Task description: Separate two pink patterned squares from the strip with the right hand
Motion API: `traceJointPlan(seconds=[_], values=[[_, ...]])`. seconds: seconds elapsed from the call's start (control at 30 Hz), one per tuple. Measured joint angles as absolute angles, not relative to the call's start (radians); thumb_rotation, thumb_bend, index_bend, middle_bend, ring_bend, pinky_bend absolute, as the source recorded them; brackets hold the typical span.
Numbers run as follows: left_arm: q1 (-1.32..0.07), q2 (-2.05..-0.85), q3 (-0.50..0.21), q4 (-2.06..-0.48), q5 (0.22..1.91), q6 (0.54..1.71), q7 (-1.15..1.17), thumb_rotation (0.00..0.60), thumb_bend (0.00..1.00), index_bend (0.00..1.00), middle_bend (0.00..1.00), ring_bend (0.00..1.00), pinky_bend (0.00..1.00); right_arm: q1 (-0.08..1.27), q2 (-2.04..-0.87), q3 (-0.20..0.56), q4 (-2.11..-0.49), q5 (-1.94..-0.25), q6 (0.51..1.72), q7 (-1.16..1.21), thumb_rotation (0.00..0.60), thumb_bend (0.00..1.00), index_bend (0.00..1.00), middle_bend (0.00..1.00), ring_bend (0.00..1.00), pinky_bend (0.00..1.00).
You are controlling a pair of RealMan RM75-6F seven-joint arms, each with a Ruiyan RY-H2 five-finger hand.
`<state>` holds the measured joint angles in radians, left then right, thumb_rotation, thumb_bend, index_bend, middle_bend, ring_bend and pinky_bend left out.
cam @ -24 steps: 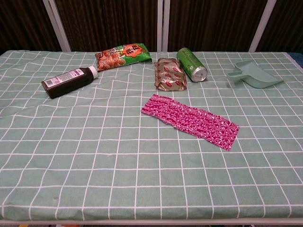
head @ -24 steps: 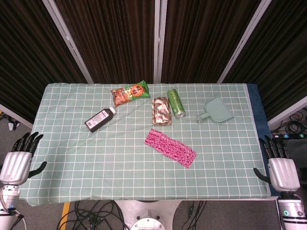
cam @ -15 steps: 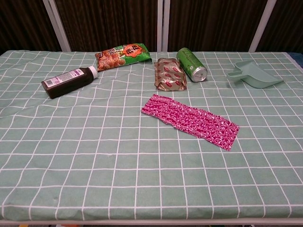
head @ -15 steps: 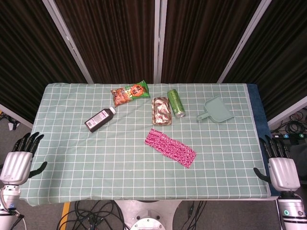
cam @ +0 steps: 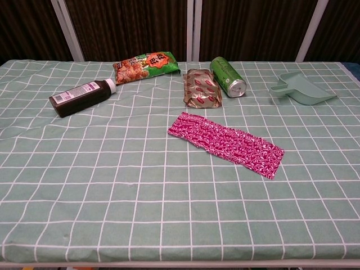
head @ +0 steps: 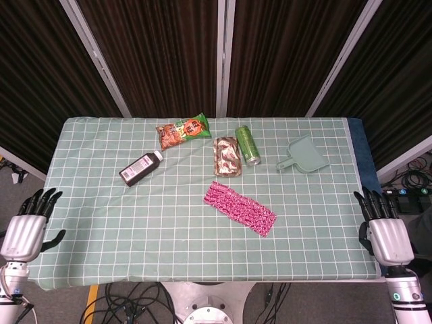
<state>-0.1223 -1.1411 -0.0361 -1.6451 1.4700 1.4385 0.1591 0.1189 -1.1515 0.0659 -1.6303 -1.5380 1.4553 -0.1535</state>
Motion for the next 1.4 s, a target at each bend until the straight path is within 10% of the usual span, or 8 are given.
traceJointPlan(seconds=[0.17, 0.5, 1.4], values=[[-0.124, -1.143, -0.036, -1.637, 1.466, 1.433, 0.151, 0.600, 0.25, 0.09, 0.05, 0.00, 0.14, 0.140, -1.160, 0.056, -1.630, -1.549, 1.414, -0.104, 0.600, 1.00, 0.00, 0.34, 0.88, 0.94], [-0.126, -1.154, -0.029, -1.607, 1.458, 1.413, 0.132, 0.600, 0.25, 0.09, 0.05, 0.00, 0.14, 0.193, -1.211, 0.024, -1.580, -1.585, 1.327, -0.056, 0.600, 1.00, 0.00, 0.81, 0.92, 0.95], [-0.115, -1.159, -0.027, -1.548, 1.439, 1.407, 0.071, 0.600, 0.25, 0.09, 0.05, 0.00, 0.14, 0.405, -1.306, -0.005, -1.681, -1.351, 0.858, -0.227, 0.600, 1.00, 0.00, 0.85, 0.93, 0.95]])
